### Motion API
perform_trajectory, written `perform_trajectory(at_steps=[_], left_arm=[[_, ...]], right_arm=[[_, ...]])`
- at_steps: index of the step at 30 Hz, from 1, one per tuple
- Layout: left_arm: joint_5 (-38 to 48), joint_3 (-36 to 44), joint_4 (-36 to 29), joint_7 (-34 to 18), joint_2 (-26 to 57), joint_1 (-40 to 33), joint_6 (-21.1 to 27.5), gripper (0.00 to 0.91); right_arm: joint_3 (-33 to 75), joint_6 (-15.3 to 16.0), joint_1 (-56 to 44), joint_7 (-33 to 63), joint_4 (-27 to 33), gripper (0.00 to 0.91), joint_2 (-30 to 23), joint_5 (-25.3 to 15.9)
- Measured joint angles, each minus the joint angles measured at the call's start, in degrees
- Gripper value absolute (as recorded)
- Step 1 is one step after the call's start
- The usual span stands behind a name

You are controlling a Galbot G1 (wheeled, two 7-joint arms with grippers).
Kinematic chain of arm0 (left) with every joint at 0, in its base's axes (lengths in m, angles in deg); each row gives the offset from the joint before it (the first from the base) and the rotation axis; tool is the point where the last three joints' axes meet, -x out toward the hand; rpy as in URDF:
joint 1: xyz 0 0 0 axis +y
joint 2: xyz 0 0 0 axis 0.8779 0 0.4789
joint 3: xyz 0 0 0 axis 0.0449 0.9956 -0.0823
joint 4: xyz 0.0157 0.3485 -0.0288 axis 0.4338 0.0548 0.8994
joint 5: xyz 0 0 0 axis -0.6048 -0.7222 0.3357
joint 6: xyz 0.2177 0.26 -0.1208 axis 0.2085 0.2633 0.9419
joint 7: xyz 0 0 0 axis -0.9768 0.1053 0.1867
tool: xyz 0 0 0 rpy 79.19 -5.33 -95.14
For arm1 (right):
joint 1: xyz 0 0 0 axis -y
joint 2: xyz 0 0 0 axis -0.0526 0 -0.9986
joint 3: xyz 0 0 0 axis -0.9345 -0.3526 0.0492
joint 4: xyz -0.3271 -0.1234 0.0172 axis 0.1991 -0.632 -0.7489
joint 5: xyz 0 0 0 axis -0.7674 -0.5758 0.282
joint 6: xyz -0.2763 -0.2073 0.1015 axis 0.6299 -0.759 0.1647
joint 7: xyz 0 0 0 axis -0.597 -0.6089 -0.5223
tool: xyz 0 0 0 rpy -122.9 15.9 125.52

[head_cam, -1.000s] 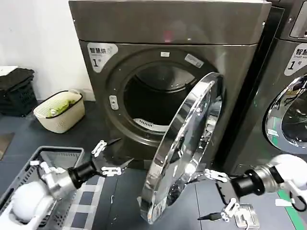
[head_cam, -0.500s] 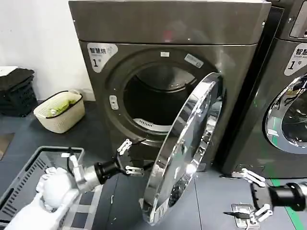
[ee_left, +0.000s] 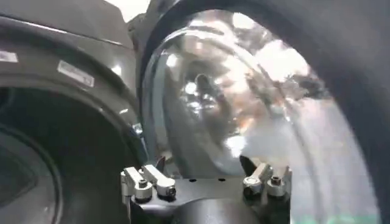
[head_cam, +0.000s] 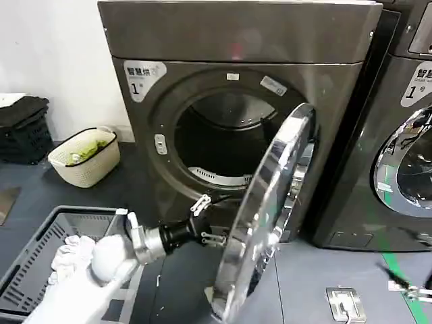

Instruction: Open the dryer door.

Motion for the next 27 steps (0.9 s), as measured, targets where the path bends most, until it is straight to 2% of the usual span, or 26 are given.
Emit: perform_trajectory(at_steps=[5, 8, 14, 15, 20, 27], left_arm=[[0.68, 3.01, 1.53, -0.2, -1.3, -2.88, -0.21, 0.907], [0.99, 4.93, 2.42, -0.33, -2.22, -4.65, -0.26, 0.907], [1.13, 8.18, 4.25, -0.47, -4.23, -7.54, -0.27, 0.907], [1.11, 8.74, 4.59, -0.49, -4.63, -8.02, -0.27, 0.907], [0.98, 11.28, 6.25, -0.73, -6.74, -10.12, -0.28, 0.907], [0.62, 14.99, 8.72, -1.21, -10.26, -13.53, -0.28, 0.907]], right_arm=[[7.01, 5.55, 0.48, 17.07, 1.4, 0.907, -6.65, -9.31], [11.04, 10.41, 1.21, 27.26, 2.06, 0.907, -9.86, -14.13], [18.8, 21.79, 3.66, 44.97, 3.02, 0.907, -14.33, -19.62], [20.06, 22.77, 4.17, 46.8, 3.24, 0.907, -14.85, -20.46], [26.2, 25.0, 5.28, 53.41, 5.46, 0.907, -16.44, -24.8], [33.19, 23.1, 4.22, 55.49, 8.27, 0.907, -18.43, -25.51]])
